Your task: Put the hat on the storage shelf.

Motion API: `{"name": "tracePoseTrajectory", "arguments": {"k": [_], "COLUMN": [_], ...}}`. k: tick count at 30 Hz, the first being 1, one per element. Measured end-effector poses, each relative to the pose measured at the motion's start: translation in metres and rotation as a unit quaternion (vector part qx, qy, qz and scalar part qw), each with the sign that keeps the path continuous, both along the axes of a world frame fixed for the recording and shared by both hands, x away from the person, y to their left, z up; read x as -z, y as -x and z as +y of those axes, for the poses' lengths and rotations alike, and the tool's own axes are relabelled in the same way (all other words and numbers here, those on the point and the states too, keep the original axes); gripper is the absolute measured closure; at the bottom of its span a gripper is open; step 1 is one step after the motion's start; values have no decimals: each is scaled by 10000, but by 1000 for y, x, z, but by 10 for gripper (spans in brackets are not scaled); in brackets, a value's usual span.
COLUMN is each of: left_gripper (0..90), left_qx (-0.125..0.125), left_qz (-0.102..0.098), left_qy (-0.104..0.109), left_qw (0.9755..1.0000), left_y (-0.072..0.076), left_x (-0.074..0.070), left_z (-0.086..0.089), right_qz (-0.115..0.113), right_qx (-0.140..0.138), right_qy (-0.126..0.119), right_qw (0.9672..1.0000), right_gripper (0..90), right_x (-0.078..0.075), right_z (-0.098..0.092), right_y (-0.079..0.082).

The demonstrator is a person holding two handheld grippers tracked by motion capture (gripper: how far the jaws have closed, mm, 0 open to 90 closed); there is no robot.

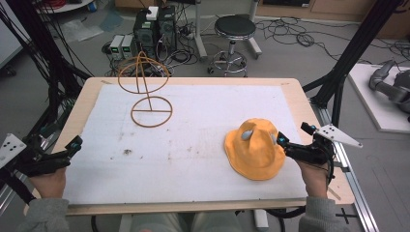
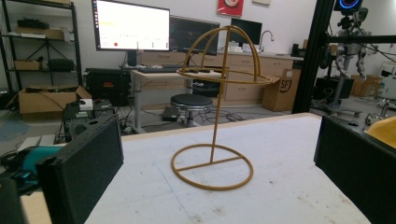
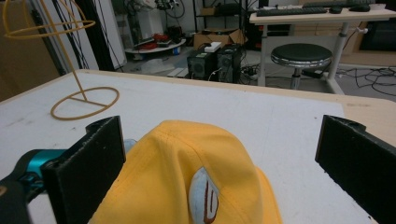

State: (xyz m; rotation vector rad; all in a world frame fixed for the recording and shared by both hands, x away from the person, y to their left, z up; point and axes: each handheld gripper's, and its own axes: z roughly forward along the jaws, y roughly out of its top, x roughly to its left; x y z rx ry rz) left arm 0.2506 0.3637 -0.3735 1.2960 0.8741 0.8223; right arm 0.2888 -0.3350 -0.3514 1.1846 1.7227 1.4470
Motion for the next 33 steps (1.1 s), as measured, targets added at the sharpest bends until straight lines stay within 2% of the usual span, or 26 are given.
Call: {"name": "tracePoseTrajectory", "arguments": {"k": [10, 12, 19, 33], "left_gripper": [17, 17, 17, 17], "left_qx": [14, 11, 24, 55], "left_qz": [21, 27, 37, 20], "left_qy": [6, 4, -1, -16], "left_qw": [10000, 10000, 10000, 10000], "left_y": [-1, -1, -1, -1], "left_x": [1, 1, 1, 2], "left_z": [0, 0, 0, 0], "right_qz": [169, 269, 424, 898], "right_qx": [-67, -65, -81, -210], "right_qy": [184, 249, 281, 463], "right_qw": [9997, 9993, 9987, 9947], "right_gripper": [11, 11, 11, 11], "right_x": [8, 13, 22, 42], "right_z": [6, 7, 7, 10], "right_y": [-6, -8, -12, -22]}}
